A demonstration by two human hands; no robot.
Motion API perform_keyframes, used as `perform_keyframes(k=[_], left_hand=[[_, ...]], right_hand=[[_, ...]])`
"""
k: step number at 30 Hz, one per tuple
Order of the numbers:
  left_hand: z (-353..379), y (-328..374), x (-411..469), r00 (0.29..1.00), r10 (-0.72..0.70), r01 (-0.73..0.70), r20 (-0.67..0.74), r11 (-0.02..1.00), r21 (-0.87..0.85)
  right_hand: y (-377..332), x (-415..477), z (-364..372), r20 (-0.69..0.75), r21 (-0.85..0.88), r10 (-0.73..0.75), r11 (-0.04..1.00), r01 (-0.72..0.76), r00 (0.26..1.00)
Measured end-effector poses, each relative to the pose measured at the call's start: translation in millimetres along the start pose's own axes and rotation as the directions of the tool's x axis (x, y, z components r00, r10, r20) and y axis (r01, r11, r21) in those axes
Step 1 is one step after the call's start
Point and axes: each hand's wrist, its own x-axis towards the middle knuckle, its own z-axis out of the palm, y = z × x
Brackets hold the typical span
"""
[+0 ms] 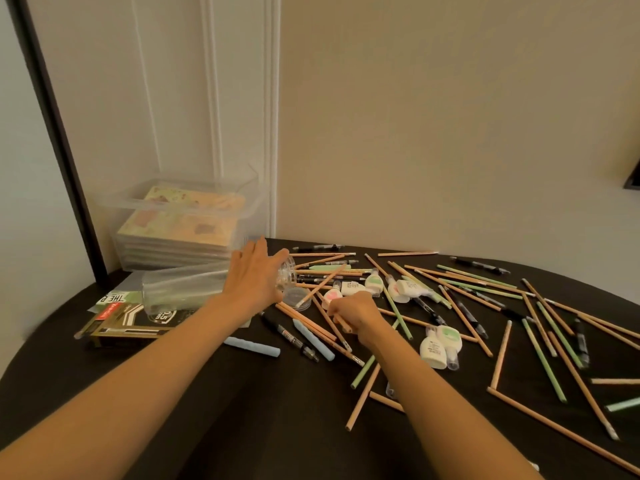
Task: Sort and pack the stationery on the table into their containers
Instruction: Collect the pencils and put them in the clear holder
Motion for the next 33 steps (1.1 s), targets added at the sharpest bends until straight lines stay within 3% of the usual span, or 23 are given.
perform_keyframes(k=[7,10,12,15,19,21,25,31,33], left_hand=[[-11.1,25.2,-9.9,0.999,-0.020,0.021,0.032,0.999,-0.041],[-15.3,35.0,-20.5,0.996,-0.030,0.048,0.087,0.976,-0.213],[-17.4,41.4,-28.0,0.991,-0.017,0.061,0.134,0.942,-0.331],[-20.9,52.1,-41.1,0.978,0.029,0.067,0.208,0.895,-0.442],[-27.4,61.6,-55.1,0.967,0.078,0.065,0.244,0.846,-0.529],[-30.5,66.2,-60.7,0.967,0.096,0.054,0.234,0.825,-0.562],[-34.2,73.3,-69.0,0.979,0.086,0.041,0.187,0.806,-0.590],[-30.4,73.3,-77.6,0.983,0.024,0.088,0.182,0.811,-0.578],[-30.0,73.9,-80.0,0.985,0.004,0.094,0.172,0.827,-0.555]], right_hand=[[2.4,-20.7,-42.5,0.089,0.054,0.011,0.998,-0.016,0.996],[13.2,-31.1,-55.1,0.136,0.241,0.019,0.969,-0.052,0.991],[20.5,-35.9,-60.4,0.129,0.422,-0.013,0.905,-0.043,0.991],[30.4,-40.7,-67.9,0.008,0.657,-0.054,0.753,0.036,0.998],[29.8,-47.8,-75.8,-0.124,0.808,-0.071,0.572,0.142,0.990],[27.3,-53.5,-73.7,-0.098,0.774,-0.121,0.614,0.152,0.988],[25.0,-65.7,-64.3,0.088,0.506,-0.229,0.849,0.154,0.969],[30.9,-71.9,-77.0,0.117,0.447,-0.224,0.882,0.150,0.968],[37.0,-72.6,-84.5,0.104,0.351,-0.202,0.924,0.154,0.974]])
